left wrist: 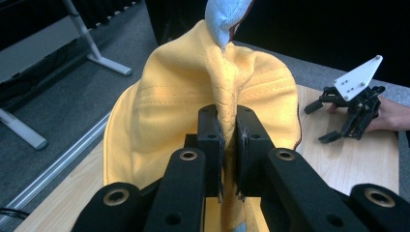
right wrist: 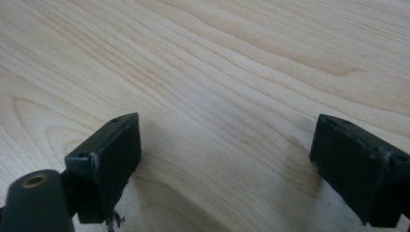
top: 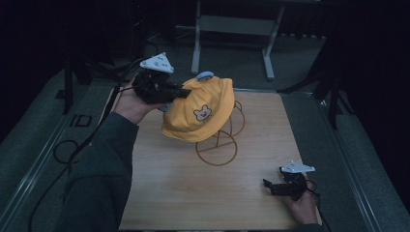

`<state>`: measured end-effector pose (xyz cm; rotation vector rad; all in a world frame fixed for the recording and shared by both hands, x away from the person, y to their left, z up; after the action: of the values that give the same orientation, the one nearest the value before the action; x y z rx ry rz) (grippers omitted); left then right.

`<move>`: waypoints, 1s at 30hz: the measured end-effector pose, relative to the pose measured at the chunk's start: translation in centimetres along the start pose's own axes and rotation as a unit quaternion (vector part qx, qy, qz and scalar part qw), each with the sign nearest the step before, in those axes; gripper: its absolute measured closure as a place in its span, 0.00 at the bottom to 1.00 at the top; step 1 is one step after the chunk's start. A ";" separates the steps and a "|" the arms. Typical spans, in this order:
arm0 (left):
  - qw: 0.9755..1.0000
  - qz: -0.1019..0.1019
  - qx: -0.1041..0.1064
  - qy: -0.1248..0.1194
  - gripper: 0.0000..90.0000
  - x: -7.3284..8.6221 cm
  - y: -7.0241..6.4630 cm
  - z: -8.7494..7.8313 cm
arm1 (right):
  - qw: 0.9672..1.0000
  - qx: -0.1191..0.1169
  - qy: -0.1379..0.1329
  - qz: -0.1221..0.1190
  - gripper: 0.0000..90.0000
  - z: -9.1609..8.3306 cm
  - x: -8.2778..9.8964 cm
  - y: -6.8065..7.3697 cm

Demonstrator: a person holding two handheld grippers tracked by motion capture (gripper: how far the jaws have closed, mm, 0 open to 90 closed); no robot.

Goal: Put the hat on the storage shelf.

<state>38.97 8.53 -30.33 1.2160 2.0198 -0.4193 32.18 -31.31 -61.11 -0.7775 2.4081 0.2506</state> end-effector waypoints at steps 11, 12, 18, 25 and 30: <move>1.000 0.012 0.003 0.019 0.92 -1.2 -0.3 1.7 | 1.000 0.000 0.000 0.001 0.12 0.0 0.0 0.0; 1.000 0.012 0.004 0.020 0.92 -1.3 -0.3 1.9 | 1.000 0.000 0.000 0.000 0.12 0.0 0.0 0.0; 1.000 0.010 0.005 0.025 0.91 -1.9 -0.1 2.7 | 1.000 0.000 0.000 0.000 0.12 0.0 0.0 0.0; 0.999 0.007 0.004 0.033 0.89 -2.6 0.1 4.1 | 1.000 0.000 -0.001 0.000 0.12 0.0 0.0 0.0; 0.999 0.008 -0.010 0.035 0.88 -3.1 0.2 5.3 | 1.000 -0.001 -0.001 0.000 0.12 0.0 0.0 0.0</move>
<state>42.22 3.47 -31.64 1.2502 2.0668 -0.3509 32.18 -31.28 -61.10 -0.7782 2.4066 0.2526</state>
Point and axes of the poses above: each handheld gripper's, and its own axes: z roughly forward along the jaws, x roughly out of its underside, y roughly to its left, the point moved 5 cm from there along z, roughly forward along the jaws, and after that the axes turned 10 degrees about y, right-handed, at the moved point
